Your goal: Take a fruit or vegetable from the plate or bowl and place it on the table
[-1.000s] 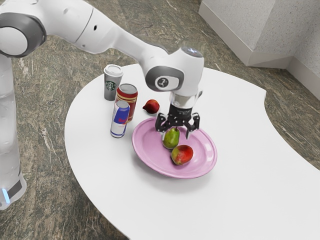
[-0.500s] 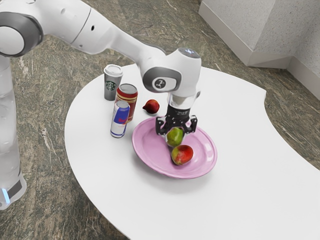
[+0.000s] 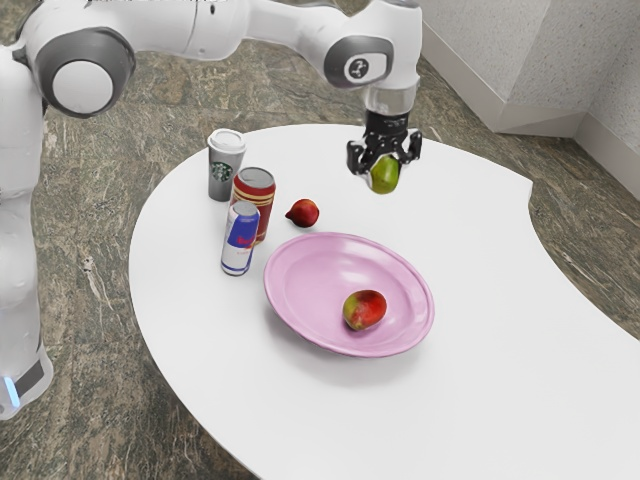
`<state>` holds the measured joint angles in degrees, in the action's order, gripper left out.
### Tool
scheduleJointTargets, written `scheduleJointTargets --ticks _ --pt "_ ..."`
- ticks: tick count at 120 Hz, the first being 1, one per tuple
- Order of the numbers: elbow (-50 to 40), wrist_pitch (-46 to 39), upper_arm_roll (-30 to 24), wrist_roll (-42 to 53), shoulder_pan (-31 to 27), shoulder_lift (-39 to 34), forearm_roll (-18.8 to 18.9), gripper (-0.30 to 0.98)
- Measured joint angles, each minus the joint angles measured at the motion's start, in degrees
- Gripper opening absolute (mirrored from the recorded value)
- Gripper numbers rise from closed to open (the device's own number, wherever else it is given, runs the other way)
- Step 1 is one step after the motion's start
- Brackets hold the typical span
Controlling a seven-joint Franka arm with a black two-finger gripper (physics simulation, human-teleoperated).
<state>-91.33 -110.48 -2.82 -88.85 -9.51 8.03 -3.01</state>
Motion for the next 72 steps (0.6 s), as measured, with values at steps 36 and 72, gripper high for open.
scheduleJointTargets --ticks 36,72 --pt "16.8 7.9 0.2 3.1 -1.6 14.4 1.5 0.27" --pt "18.1 10.0 0.1 5.7 -1.6 15.2 2.9 0.6"
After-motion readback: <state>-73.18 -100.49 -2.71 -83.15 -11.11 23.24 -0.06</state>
